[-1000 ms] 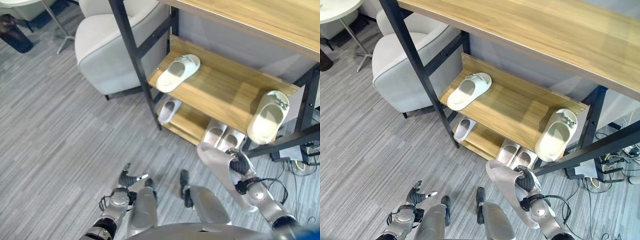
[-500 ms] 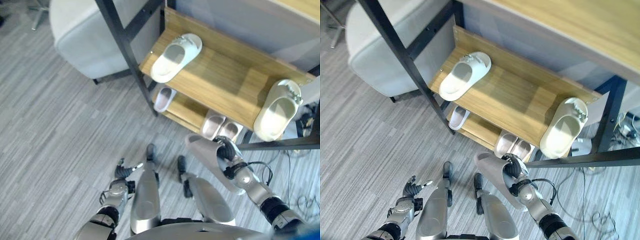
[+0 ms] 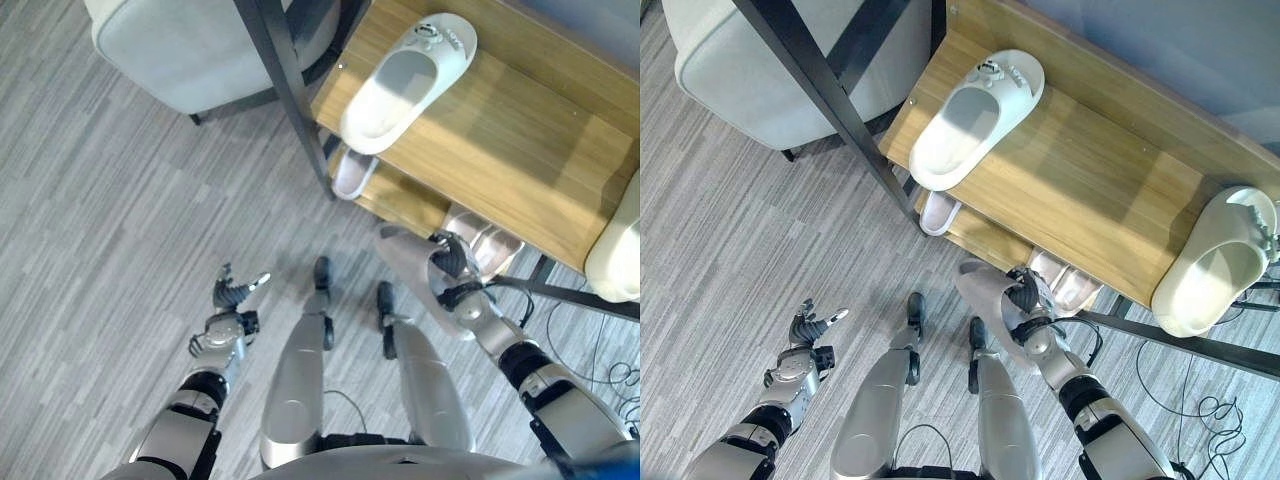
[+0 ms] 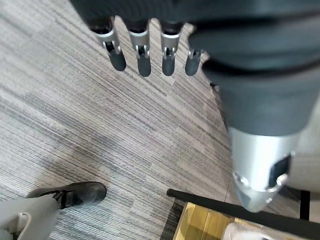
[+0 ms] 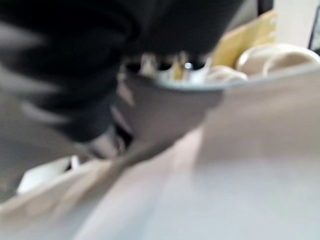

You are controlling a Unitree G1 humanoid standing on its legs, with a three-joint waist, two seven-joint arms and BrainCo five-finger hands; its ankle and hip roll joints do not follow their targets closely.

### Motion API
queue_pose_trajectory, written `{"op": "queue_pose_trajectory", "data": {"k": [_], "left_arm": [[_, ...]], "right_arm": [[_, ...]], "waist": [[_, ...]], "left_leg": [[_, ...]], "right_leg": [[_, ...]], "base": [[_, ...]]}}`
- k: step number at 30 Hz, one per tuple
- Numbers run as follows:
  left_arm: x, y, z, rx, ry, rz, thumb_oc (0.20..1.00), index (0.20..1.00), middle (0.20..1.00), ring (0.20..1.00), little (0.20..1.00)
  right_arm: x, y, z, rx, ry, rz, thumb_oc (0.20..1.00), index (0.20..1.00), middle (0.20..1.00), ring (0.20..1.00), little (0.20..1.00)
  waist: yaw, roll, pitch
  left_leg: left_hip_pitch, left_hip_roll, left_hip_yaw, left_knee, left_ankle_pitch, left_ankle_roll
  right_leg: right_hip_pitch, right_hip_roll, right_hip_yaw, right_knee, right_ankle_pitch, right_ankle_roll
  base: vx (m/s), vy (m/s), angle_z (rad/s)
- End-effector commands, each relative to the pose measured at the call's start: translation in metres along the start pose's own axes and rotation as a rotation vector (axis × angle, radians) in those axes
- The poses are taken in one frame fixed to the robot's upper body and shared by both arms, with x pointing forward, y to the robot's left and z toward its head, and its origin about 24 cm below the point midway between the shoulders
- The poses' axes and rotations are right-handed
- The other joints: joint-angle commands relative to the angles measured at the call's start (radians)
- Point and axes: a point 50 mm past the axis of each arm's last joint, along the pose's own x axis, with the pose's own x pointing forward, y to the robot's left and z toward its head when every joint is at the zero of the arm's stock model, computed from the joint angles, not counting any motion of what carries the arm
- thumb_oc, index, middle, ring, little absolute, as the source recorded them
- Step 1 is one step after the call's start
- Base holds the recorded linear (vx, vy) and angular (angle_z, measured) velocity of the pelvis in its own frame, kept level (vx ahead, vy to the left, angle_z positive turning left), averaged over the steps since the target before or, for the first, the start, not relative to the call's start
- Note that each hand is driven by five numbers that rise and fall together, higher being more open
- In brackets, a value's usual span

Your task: Arrange the slippers neatly on the shoe rack.

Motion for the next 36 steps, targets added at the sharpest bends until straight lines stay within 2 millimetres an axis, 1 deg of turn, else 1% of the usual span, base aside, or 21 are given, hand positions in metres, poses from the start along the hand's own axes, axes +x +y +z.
{"op": "queue_pose_trajectory", "data": {"k": [1,5,6,8,9,10,11,15,16,19,20,21,23,26,27,28,29,30,31,32,36], "left_arm": [[-0.006,-0.004,0.005,-0.094,-0.054,-0.023,1.0,1.0,1.0,1.0,1.0],[-0.007,-0.01,0.016,-0.13,-0.105,-0.042,1.0,1.0,1.0,1.0,1.0],[-0.007,-0.011,0.019,-0.119,-0.118,-0.048,1.0,1.0,1.0,1.0,1.0],[-0.007,-0.013,0.033,-0.049,-0.197,-0.074,1.0,1.0,1.0,1.0,1.0],[-0.007,-0.014,0.036,-0.037,-0.211,-0.082,1.0,1.0,1.0,1.0,1.0],[-0.007,-0.014,0.037,-0.037,-0.213,-0.082,1.0,1.0,1.0,1.0,1.0],[-0.007,-0.015,0.044,-0.014,-0.247,-0.096,1.0,1.0,1.0,1.0,1.0],[-0.008,-0.016,0.051,-0.005,-0.278,-0.115,1.0,1.0,1.0,1.0,1.0],[-0.007,-0.018,0.055,-0.004,-0.29,-0.122,1.0,1.0,1.0,1.0,1.0],[-0.006,-0.022,0.063,-0.011,-0.316,-0.142,1.0,1.0,1.0,1.0,1.0],[-0.007,-0.024,0.07,-0.016,-0.342,-0.161,1.0,1.0,1.0,1.0,1.0],[-0.007,-0.024,0.07,-0.016,-0.342,-0.161,1.0,1.0,1.0,1.0,1.0],[-0.009,-0.024,0.074,-0.018,-0.364,-0.183,1.0,1.0,1.0,1.0,1.0],[-0.009,-0.023,0.076,-0.018,-0.37,-0.198,1.0,1.0,1.0,1.0,1.0],[-0.009,-0.023,0.076,-0.018,-0.371,-0.198,1.0,1.0,1.0,1.0,1.0],[-0.011,-0.023,0.081,-0.024,-0.403,-0.2,1.0,1.0,1.0,1.0,1.0],[-0.011,-0.023,0.081,-0.024,-0.403,-0.2,1.0,1.0,1.0,1.0,1.0],[-0.015,-0.025,0.092,-0.025,-0.461,-0.217,1.0,1.0,1.0,1.0,1.0],[-0.015,-0.025,0.092,-0.025,-0.461,-0.217,1.0,1.0,1.0,1.0,1.0],[-0.018,-0.026,0.097,-0.031,-0.489,-0.236,1.0,1.0,1.0,1.0,1.0],[-0.022,-0.027,0.101,-0.036,-0.507,-0.263,1.0,1.0,1.0,1.0,1.0]], "right_arm": [[0.001,-0.012,0.001,0.037,0.003,-0.09,0.2,0.2,0.2,0.2,0.2],[0.013,-0.025,0.007,0.031,0.007,-0.165,0.2,0.2,0.2,0.2,0.2],[0.014,-0.026,0.007,0.033,0.009,-0.175,0.2,0.2,0.2,0.2,0.2],[0.016,-0.03,0.007,0.041,0.02,-0.207,0.2,0.2,0.2,0.2,0.2],[0.018,-0.032,0.008,0.089,0.033,-0.228,0.2,0.2,0.2,0.2,0.2],[0.019,-0.033,0.009,0.09,0.031,-0.23,0.2,0.2,0.2,0.2,0.2],[0.022,-0.037,0.009,0.128,0.047,-0.252,0.2,0.2,0.2,0.2,0.2],[0.024,-0.042,0.011,0.094,0.032,-0.26,0.2,0.2,0.2,0.2,0.2],[0.03,-0.051,0.013,0.095,0.038,-0.3,0.2,0.2,0.2,0.2,0.2],[0.039,-0.066,0.018,0.108,0.041,-0.351,0.2,0.2,0.2,0.2,0.2],[0.045,-0.08,0.02,0.107,0.042,-0.392,0.2,0.2,0.2,0.2,0.2],[0.045,-0.08,0.02,0.107,0.042,-0.392,0.2,0.2,0.2,0.2,0.2],[0.049,-0.091,0.019,0.091,0.052,-0.421,0.2,0.2,0.2,0.2,0.2],[0.059,-0.112,0.026,0.057,0.046,-0.463,0.2,0.2,0.2,0.2,0.2],[0.059,-0.112,0.026,0.057,0.045,-0.464,0.2,0.2,0.2,0.2,0.2],[0.063,-0.126,0.028,0.039,0.048,-0.493,0.2,0.2,0.2,0.2,0.2],[0.063,-0.126,0.028,0.039,0.048,-0.493,0.2,0.2,0.2,0.2,0.2],[0.065,-0.139,0.026,0.035,0.072,-0.535,0.2,0.2,0.2,0.2,0.2],[0.065,-0.139,0.026,0.035,0.072,-0.535,0.2,0.2,0.2,0.2,0.2],[0.067,-0.153,0.023,0.027,0.105,-0.572,0.2,0.2,0.2,0.2,0.2],[0.07,-0.168,0.023,0.031,0.13,-0.609,0.2,0.2,0.2,0.2,0.2]], "waist": [[-0.004,0.03,-0.026],[0.009,0.04,-0.02],[0.01,0.041,-0.019],[0.013,0.042,-0.018],[0.008,0.038,-0.017],[0.014,0.043,-0.017],[0.013,0.038,-0.017],[0.018,0.043,-0.022],[0.02,0.048,-0.026],[0.027,0.058,-0.036],[0.034,0.069,-0.04],[0.034,0.069,-0.04],[0.043,0.08,-0.046],[0.059,0.091,-0.057],[0.059,0.091,-0.057],[0.069,0.099,-0.066],[0.069,0.099,-0.066],[0.08,0.107,-0.073],[0.08,0.107,-0.073],[0.091,0.117,-0.078],[0.107,0.137,-0.09]], "left_leg": [[-0.15,0.022,-0.04,0.155,-0.1,-0.036],[-0.235,0.017,-0.046,0.218,-0.129,-0.027],[-0.249,0.015,-0.047,0.232,-0.133,-0.025],[-0.29,0.012,-0.052,0.27,-0.148,-0.021],[-0.305,0.005,-0.054,0.31,-0.192,-0.024],[-0.315,0.013,-0.052,0.294,-0.156,-0.019],[-0.342,0.001,-0.058,0.346,-0.209,-0.02],[-0.396,-0.002,-0.063,0.399,-0.232,-0.012],[-0.418,-0.006,-0.06,0.408,-0.238,-0.009],[-0.441,-0.015,-0.061,0.402,-0.24,-0.007],[-0.449,-0.021,-0.057,0.39,-0.236,-0.006],[-0.45,-0.021,-0.057,0.39,-0.236,-0.006],[-0.458,-0.027,-0.053,0.38,-0.235,-0.005],[-0.468,-0.036,-0.05,0.367,-0.234,-0.002],[-0.468,-0.036,-0.05,0.367,-0.234,-0.002],[-0.481,-0.041,-0.046,0.368,-0.238,0.001],[-0.481,-0.041,-0.046,0.368,-0.238,0.001],[-0.491,-0.049,-0.046,0.376,-0.246,0.004],[-0.491,-0.049,-0.046,0.376,-0.246,0.004],[-0.498,-0.054,-0.042,0.386,-0.254,0.004],[-0.521,-0.061,-0.034,0.408,-0.268,0.007]], "right_leg": [[-0.024,-0.071,0.003,0.086,-0.067,0.07],[-0.111,-0.077,0.004,0.151,-0.087,0.068],[-0.127,-0.079,0.005,0.167,-0.087,0.067],[-0.163,-0.081,0.003,0.2,-0.097,0.065],[-0.176,-0.09,0.005,0.234,-0.131,0.065],[-0.191,-0.083,0.002,0.225,-0.101,0.064],[-0.211,-0.091,0.002,0.264,-0.144,0.062],[-0.258,-0.099,-0.004,0.308,-0.163,0.061],[-0.283,-0.103,-0.006,0.321,-0.167,0.062],[-0.305,-0.113,-0.006,0.317,-0.166,0.061],[-0.314,-0.12,-0.007,0.308,-0.163,0.063],[-0.315,-0.12,-0.007,0.309,-0.163,0.063],[-0.32,-0.125,-0.008,0.298,-0.159,0.067],[-0.326,-0.135,-0.008,0.284,-0.155,0.071],[-0.327,-0.135,-0.008,0.284,-0.155,0.071],[-0.335,-0.141,-0.006,0.284,-0.155,0.074],[-0.335,-0.141,-0.006,0.284,-0.155,0.074],[-0.339,-0.149,-0.006,0.283,-0.156,0.077],[-0.339,-0.149,-0.006,0.283,-0.156,0.077],[-0.344,-0.159,-0.005,0.288,-0.159,0.078],[-0.36,-0.175,-0.006,0.299,-0.161,0.083]], "base": [[-0.02,0.021,0.04],[-0.02,0.009,0.04],[-0.01,0.001,0.07],[0.04,-0.002,0.06],[0.0,0.014,0.07],[0.09,-0.002,0.09],[0.01,-0.013,0.09],[0.05,-0.001,0.08],[0.03,0.011,0.03],[0.04,0.03,0.03],[0.04,0.04,0.05],[0.03,0.049,0.1],[0.04,0.034,0.13],[0.05,0.039,0.03],[0.07,0.036,0.09],[0.05,0.023,0.08],[0.1,0.017,0.11],[0.05,-0.005,0.09],[0.1,0.012,0.11],[0.07,0.031,0.1],[0.07,0.033,0.03]]}}
